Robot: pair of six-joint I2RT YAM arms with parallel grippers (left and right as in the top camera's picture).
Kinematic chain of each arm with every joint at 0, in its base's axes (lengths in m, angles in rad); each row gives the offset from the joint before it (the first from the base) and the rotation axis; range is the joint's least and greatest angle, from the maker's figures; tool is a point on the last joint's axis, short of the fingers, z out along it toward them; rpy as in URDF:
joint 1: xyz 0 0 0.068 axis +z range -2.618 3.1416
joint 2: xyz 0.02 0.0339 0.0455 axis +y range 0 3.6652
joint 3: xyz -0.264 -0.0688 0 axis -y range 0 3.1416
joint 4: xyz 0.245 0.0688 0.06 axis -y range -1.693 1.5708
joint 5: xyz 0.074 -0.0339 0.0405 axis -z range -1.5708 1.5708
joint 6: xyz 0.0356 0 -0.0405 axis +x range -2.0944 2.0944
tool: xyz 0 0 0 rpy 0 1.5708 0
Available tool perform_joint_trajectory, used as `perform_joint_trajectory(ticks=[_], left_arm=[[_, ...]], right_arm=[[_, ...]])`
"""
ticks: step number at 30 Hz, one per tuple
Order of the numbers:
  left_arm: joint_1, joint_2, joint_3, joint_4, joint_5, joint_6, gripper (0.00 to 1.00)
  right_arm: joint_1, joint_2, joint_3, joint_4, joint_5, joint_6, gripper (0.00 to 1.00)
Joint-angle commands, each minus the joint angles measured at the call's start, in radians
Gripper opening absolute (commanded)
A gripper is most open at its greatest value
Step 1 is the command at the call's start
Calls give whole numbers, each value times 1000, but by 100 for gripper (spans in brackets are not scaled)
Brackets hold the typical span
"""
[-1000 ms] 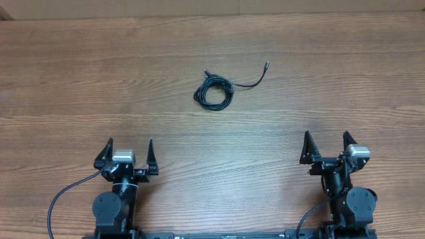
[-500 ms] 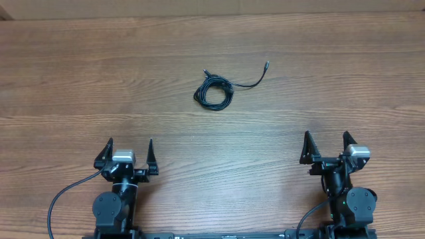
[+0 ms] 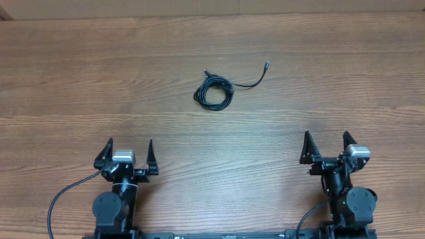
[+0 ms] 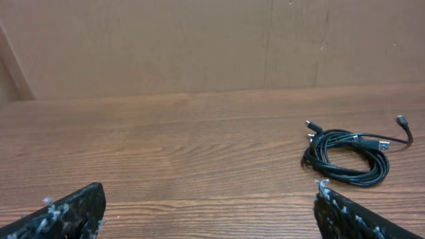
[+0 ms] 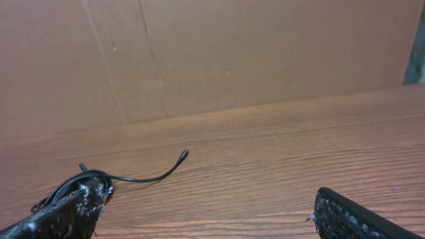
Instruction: Untangle cables
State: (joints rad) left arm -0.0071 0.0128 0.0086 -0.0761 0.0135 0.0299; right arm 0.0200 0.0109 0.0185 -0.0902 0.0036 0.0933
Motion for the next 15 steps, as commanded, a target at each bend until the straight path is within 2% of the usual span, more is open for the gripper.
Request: perform_joint_trajectory(ticks=[1, 15], left_arm=[[-6, -8, -4, -2, -10, 14, 100], [-6, -7, 4, -18, -10, 8, 100]], right_arm=[[-5, -8, -10, 6, -5, 13, 100], [-5, -5, 44, 5, 3, 13, 100]])
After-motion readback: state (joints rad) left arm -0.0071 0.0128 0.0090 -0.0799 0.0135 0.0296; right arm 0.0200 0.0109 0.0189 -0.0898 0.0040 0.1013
